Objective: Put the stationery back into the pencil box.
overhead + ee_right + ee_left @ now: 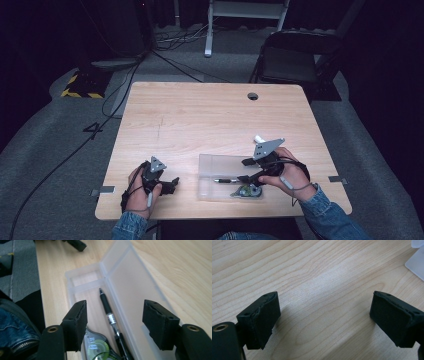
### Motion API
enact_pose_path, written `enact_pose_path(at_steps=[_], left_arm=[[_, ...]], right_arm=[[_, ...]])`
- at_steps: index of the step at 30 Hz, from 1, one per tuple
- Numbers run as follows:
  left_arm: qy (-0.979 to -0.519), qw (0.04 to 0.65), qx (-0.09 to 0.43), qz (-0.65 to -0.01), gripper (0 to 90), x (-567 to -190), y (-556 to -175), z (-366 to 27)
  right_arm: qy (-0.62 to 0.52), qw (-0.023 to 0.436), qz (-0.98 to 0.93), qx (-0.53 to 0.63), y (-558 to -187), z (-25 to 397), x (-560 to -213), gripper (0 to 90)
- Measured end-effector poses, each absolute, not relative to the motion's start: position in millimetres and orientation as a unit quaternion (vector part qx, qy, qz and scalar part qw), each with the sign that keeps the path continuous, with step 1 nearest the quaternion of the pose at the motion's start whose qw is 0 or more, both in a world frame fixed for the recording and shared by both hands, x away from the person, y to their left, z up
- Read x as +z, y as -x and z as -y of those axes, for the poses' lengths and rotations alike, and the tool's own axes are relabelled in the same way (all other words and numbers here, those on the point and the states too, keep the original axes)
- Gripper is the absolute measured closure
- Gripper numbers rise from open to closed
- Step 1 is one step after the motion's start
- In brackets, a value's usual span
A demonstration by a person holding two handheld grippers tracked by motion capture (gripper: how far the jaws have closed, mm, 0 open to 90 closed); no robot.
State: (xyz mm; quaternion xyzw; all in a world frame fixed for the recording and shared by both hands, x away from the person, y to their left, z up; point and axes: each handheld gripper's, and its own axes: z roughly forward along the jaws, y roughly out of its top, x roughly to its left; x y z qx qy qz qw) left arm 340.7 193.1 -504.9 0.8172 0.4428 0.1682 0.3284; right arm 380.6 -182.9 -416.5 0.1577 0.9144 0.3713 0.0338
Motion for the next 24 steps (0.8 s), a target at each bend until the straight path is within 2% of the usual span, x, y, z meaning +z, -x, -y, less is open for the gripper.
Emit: enact_pose_path(at_steps=[16, 24], left_arm=[[-0.815, 0.327, 0.169, -0.448, 9.9, -505, -339, -195], [-0.813, 0.329, 0.167, -0.451, 9.9, -505, -338, -195]], right_arm=[[-0.246, 0.089, -0.881, 0.394, -408, 216, -401, 44.4], [-0.276, 0.112, -0.873, 0.387, -423, 230, -407, 46.3]])
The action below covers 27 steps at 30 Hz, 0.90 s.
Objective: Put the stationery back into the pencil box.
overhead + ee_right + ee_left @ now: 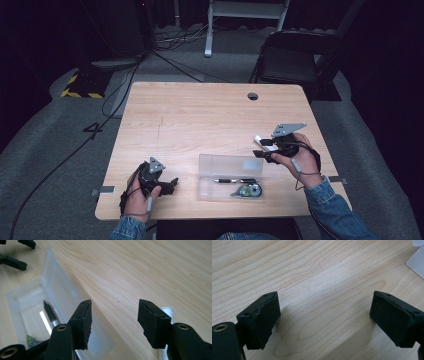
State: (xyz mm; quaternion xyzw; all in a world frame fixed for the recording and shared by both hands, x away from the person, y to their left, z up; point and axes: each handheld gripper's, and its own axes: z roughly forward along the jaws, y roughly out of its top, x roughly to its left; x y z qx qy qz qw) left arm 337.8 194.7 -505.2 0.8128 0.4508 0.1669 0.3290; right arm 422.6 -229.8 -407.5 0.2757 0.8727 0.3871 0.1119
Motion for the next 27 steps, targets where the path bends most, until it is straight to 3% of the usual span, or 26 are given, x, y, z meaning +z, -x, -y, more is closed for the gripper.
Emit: enact_pose_path(at_steps=[18, 27], left_arm=[[-0.813, 0.329, 0.167, -0.451, 9.9, -505, -338, -195], [-0.813, 0.329, 0.167, -0.451, 9.9, -505, -338, -195]], right_arm=[[-0.339, 0.147, -0.864, 0.341, -461, 263, -449, 49.7], [-0.351, 0.142, -0.869, 0.319, -471, 270, -468, 53.2]])
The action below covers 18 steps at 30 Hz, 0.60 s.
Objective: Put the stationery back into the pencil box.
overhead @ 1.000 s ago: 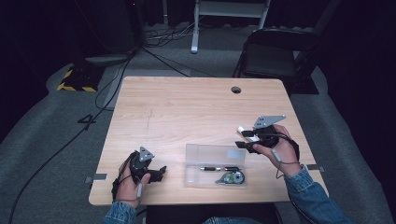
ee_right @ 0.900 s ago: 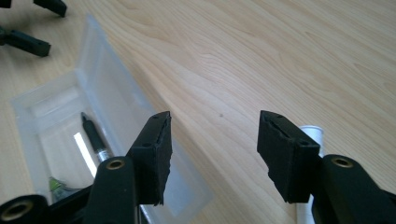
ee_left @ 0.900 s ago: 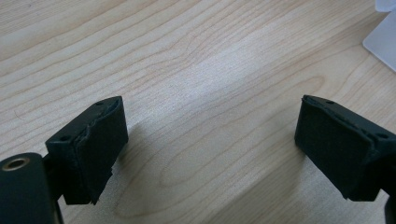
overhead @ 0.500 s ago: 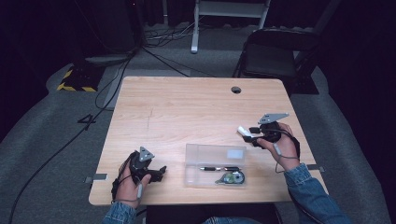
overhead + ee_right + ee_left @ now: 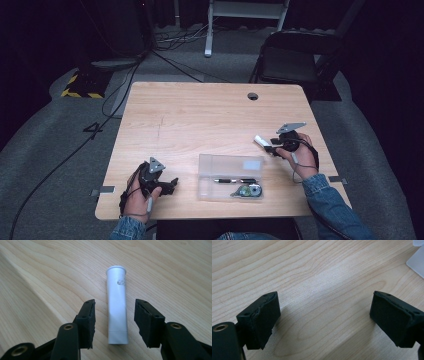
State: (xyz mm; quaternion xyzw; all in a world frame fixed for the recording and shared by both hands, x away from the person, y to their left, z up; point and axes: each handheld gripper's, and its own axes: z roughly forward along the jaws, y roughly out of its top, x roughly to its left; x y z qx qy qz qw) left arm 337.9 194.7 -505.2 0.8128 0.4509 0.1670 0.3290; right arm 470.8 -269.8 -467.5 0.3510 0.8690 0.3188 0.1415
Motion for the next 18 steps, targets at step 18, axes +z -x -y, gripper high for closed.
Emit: enact_pose_path(at_steps=[18], left_arm=[[-0.813, 0.329, 0.167, -0.451, 9.9, -505, -338, -195]], right_arm=[[-0.352, 0.123, -0.877, 0.304, -477, 268, -483, 66.7]])
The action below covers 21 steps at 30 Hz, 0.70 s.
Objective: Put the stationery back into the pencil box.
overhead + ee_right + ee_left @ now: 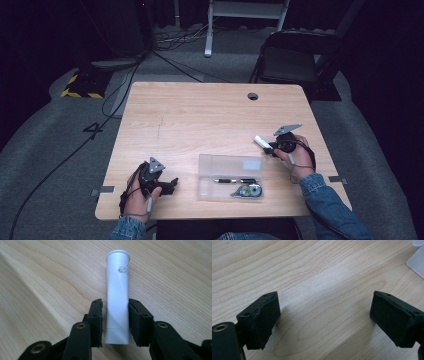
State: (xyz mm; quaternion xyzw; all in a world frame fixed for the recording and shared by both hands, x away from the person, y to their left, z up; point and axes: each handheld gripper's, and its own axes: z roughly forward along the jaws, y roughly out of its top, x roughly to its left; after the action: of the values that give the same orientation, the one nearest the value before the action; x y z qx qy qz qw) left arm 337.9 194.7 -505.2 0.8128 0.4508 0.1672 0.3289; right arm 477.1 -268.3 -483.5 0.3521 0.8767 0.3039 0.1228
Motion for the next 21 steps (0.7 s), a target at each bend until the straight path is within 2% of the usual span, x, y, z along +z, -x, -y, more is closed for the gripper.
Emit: enact_pose_path(at_steps=[5, 21], left_arm=[[-0.813, 0.329, 0.167, -0.451, 9.9, -505.2, -337.8, -194.7], [-0.813, 0.329, 0.167, -0.451, 9.9, -505.2, -337.9, -194.7]], right_arm=[[-0.353, 0.12, -0.877, 0.303, -476.7, 268.0, -483.0, 71.5], [-0.358, 0.119, -0.877, 0.299, -476.5, 267.8, -482.3, 71.8]])
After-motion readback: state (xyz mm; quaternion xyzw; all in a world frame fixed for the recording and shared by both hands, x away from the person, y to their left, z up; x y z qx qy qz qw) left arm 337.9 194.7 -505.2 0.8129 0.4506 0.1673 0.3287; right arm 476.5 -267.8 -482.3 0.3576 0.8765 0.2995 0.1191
